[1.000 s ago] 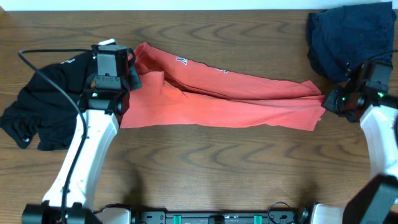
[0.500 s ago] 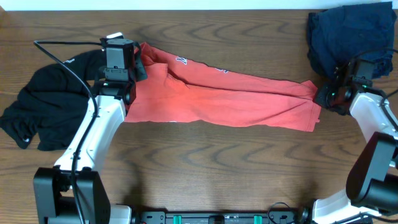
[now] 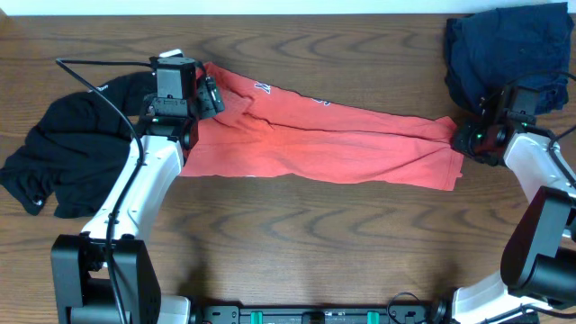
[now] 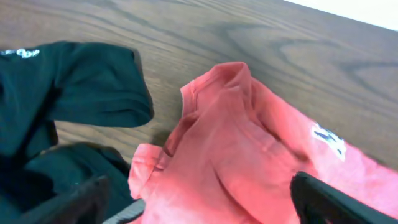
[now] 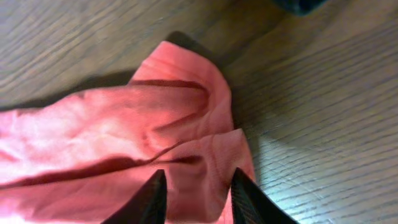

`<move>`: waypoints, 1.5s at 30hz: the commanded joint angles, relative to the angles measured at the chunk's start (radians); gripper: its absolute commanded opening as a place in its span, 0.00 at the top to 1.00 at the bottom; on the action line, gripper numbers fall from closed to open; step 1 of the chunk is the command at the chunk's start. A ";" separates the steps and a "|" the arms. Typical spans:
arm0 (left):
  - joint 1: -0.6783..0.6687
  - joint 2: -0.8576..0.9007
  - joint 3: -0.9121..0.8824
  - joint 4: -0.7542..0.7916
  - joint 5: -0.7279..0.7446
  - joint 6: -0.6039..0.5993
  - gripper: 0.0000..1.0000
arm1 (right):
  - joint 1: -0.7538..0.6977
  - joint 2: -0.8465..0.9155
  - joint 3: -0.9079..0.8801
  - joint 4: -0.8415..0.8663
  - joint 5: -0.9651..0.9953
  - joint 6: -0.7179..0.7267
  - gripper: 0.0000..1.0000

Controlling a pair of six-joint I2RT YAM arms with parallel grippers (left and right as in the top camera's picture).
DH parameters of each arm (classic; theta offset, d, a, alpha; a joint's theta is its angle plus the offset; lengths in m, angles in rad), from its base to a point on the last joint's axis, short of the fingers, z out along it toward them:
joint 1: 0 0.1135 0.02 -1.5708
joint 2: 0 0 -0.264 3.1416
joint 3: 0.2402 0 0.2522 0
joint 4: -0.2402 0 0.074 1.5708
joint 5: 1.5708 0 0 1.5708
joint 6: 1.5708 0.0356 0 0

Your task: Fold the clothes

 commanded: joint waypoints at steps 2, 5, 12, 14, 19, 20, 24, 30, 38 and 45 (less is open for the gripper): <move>0.023 -0.001 0.020 -0.023 0.006 0.005 0.02 | 0.005 -0.122 0.010 -0.014 -0.035 -0.006 0.56; 0.043 -0.027 0.020 -0.071 0.009 0.005 0.02 | -0.003 -0.192 0.010 -0.037 -0.032 -0.035 0.33; 0.072 -0.166 0.020 -0.166 0.012 0.026 0.02 | -0.005 -0.181 0.010 -0.138 0.016 -0.075 0.20; 0.072 -0.218 0.020 -0.200 0.012 0.032 0.02 | -0.005 -0.158 0.010 -0.168 0.021 -0.075 0.14; 0.072 -0.293 0.020 -0.268 0.012 0.032 0.02 | -0.005 -0.090 0.010 -0.180 0.042 -0.090 0.09; 0.072 -0.301 0.020 -0.287 0.012 0.032 0.02 | -0.005 -0.078 0.010 -0.177 0.042 -0.097 0.09; 0.072 -0.299 0.019 -0.354 0.012 0.032 0.02 | -0.005 -0.017 0.010 -0.143 0.042 -0.137 0.04; 0.072 -0.294 0.018 -0.427 0.011 0.032 0.02 | -0.005 0.082 0.010 -0.073 -0.021 -0.154 0.07; 0.072 -0.276 0.011 -0.434 0.011 0.032 0.02 | -0.004 0.171 0.010 -0.023 -0.100 -0.152 0.27; 0.072 -0.255 0.011 -0.435 0.011 0.032 0.02 | -0.006 0.192 0.010 -0.075 -0.111 -0.150 0.54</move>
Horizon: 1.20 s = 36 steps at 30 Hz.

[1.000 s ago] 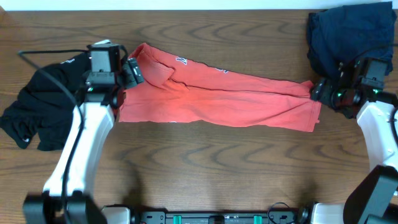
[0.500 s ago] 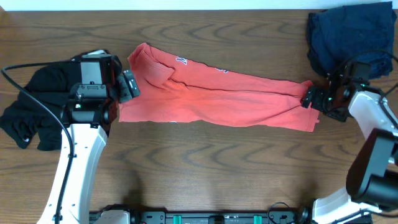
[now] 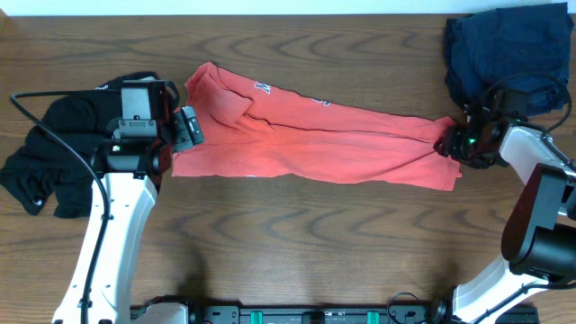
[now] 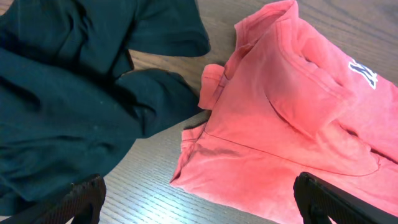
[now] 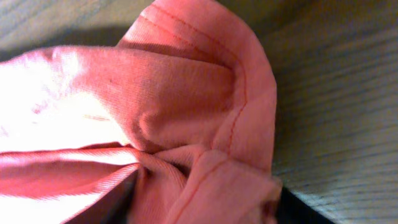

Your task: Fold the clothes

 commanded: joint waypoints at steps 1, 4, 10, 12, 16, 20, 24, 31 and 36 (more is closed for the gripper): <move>0.003 0.013 0.010 -0.002 -0.002 0.008 0.02 | -0.007 0.054 -0.024 -0.035 -0.023 -0.014 0.60; 0.003 0.013 0.010 0.001 -0.003 0.023 0.02 | -0.034 0.050 -0.023 -0.038 -0.042 -0.014 0.71; 0.003 0.013 0.010 0.001 -0.010 0.026 0.02 | -0.126 0.010 0.016 -0.053 -0.110 -0.015 0.99; 0.003 0.013 0.010 0.001 -0.010 0.026 0.02 | -0.151 -0.002 0.063 -0.092 -0.110 -0.029 0.99; 0.003 0.013 0.010 0.001 -0.010 0.026 0.02 | -0.180 -0.014 0.213 -0.224 -0.109 -0.076 0.99; 0.003 0.013 0.010 0.001 -0.010 0.026 0.02 | -0.180 -0.014 0.407 -0.388 -0.102 -0.133 0.99; 0.003 0.013 0.010 0.000 -0.009 0.027 0.02 | -0.177 -0.014 0.537 -0.480 -0.103 -0.146 0.99; 0.003 0.013 0.010 0.000 -0.009 0.026 0.02 | -0.131 -0.014 0.630 -0.587 -0.102 -0.167 0.99; 0.003 0.013 0.010 0.001 -0.009 0.026 0.02 | -0.089 -0.014 0.629 -0.604 -0.108 -0.167 0.99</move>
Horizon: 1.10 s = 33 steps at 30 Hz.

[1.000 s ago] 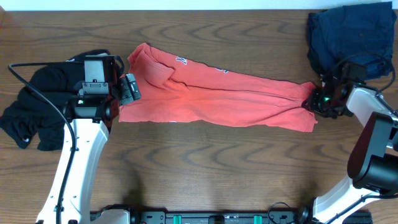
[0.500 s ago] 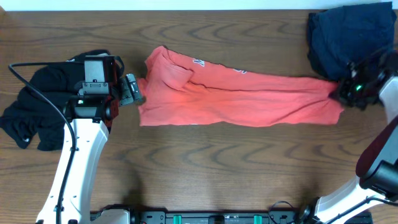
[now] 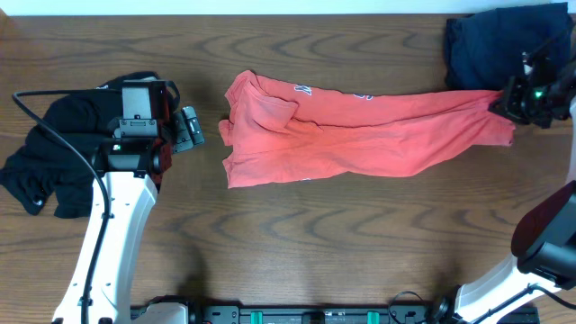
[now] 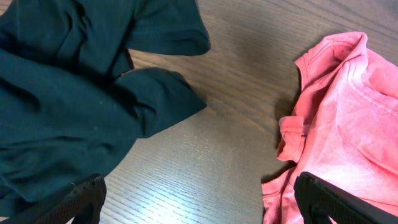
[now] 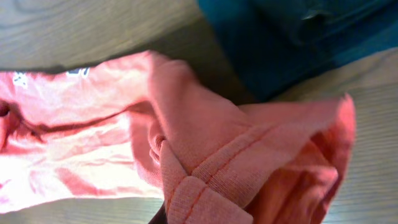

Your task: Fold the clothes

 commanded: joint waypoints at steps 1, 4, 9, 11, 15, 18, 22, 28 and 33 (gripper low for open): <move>0.003 0.008 0.010 0.001 -0.008 0.018 0.02 | 0.045 -0.020 0.019 -0.004 -0.011 -0.020 0.99; 0.003 0.008 0.010 0.001 -0.008 0.018 0.02 | 0.107 -0.020 0.019 -0.002 -0.011 -0.020 0.99; 0.003 0.008 0.010 0.001 -0.008 0.018 0.02 | 0.230 -0.020 0.019 0.029 -0.007 0.007 0.99; 0.003 0.008 0.010 0.001 -0.008 0.018 0.02 | 0.282 -0.020 0.019 0.049 -0.003 0.023 0.99; 0.003 0.008 0.010 0.001 -0.008 0.018 0.02 | 0.376 -0.019 0.019 0.064 0.045 0.067 0.98; 0.003 0.008 0.010 0.000 -0.008 0.017 0.02 | 0.445 -0.012 0.019 0.068 0.086 0.083 0.96; 0.003 0.008 0.010 0.000 -0.008 0.017 0.02 | 0.516 0.009 0.018 0.077 0.137 0.107 0.94; 0.003 0.008 0.010 0.001 -0.008 0.017 0.02 | 0.595 0.057 0.011 0.112 0.138 0.141 0.94; 0.003 0.008 0.010 0.000 -0.008 0.017 0.02 | 0.651 0.113 0.010 0.129 0.137 0.157 0.67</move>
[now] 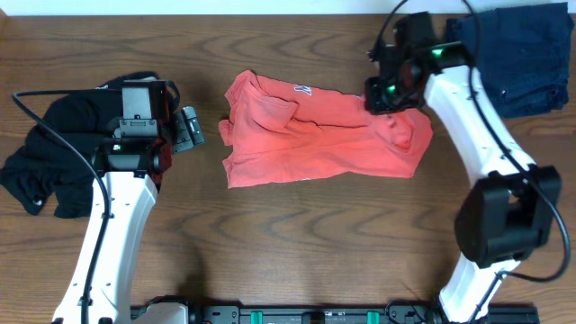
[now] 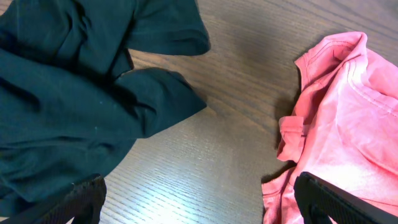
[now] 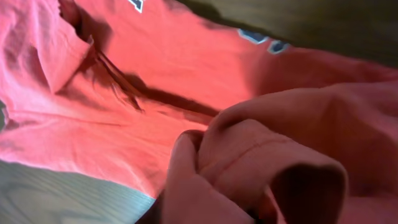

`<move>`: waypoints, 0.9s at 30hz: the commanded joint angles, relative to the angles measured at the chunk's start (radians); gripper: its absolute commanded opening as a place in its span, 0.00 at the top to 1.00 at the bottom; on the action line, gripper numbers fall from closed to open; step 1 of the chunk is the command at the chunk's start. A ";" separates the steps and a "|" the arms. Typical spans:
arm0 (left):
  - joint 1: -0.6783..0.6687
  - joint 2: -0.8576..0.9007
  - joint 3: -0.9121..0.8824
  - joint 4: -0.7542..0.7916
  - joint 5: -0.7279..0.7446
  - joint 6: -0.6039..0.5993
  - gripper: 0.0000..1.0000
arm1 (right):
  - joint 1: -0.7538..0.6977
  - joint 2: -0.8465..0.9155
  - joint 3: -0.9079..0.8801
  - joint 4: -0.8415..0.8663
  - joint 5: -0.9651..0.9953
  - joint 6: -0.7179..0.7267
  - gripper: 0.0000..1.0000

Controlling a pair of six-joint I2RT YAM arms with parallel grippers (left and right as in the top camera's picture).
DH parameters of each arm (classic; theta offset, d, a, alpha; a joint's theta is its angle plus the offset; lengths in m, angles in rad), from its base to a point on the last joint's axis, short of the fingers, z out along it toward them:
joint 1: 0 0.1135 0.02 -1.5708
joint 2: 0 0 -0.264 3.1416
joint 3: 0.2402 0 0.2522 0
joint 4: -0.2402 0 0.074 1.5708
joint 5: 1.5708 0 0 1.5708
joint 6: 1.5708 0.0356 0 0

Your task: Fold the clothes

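The red shirt [image 1: 315, 135] lies across the table's middle, its right end doubled back over itself. My right gripper [image 1: 384, 94] hangs over that doubled part, shut on the bunched hem [image 3: 249, 168]; the cloth hides its fingers, and the right gripper [image 3: 211, 214] shows only as a dark gap under the bunch. My left gripper [image 1: 189, 130] is open just left of the shirt's collar end [image 2: 348, 118], apart from it. In the left wrist view the left gripper [image 2: 199, 208] has bare wood between its fingers [image 2: 84, 199].
A black garment [image 1: 54, 166] lies crumpled at the left edge, close under the left arm, also the black garment [image 2: 68, 81]. A navy garment [image 1: 526, 49] sits in the far right corner. Bare wood table [image 1: 297, 243] runs along the front.
My right gripper has gone from the far right beside the navy garment to above the shirt's middle, hem still in it. The shirt's right end now lies doubled over. The left arm has not moved.
The shirt lay stretched long, my left gripper open over its collar end and the right open around the hem. Then the left had drawn back leftward and the right was shut on the hem. Then the shirt sat further right, hem raised. Now the hem is folded back.
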 commanded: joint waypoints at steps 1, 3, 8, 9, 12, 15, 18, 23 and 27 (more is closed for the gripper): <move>0.003 0.008 0.010 0.000 -0.008 0.017 0.02 | 0.043 0.042 0.010 0.002 0.003 0.020 0.60; 0.003 0.008 0.010 0.000 -0.008 0.017 0.02 | 0.061 0.048 0.010 0.003 0.003 0.019 0.56; 0.003 0.008 0.010 0.000 -0.008 0.017 0.02 | 0.075 0.034 0.022 -0.027 0.003 0.024 0.57; 0.003 0.008 0.010 0.000 -0.008 0.017 0.02 | 0.075 0.027 0.023 -0.035 0.004 0.024 0.57; 0.003 0.008 0.010 0.000 -0.008 0.017 0.02 | 0.072 0.014 0.023 -0.066 0.027 0.023 0.58; 0.003 0.008 0.010 0.000 -0.008 0.017 0.02 | 0.075 0.014 0.021 -0.109 0.103 0.023 0.59; 0.003 0.008 0.010 0.000 -0.008 0.017 0.02 | 0.089 0.014 0.007 -0.126 0.161 0.021 0.59; 0.003 0.008 0.010 0.000 -0.008 0.017 0.02 | 0.136 0.014 -0.033 -0.084 0.283 -0.006 0.54; 0.003 0.008 0.010 0.000 -0.008 0.017 0.02 | 0.170 0.014 -0.084 0.000 0.304 -0.067 0.47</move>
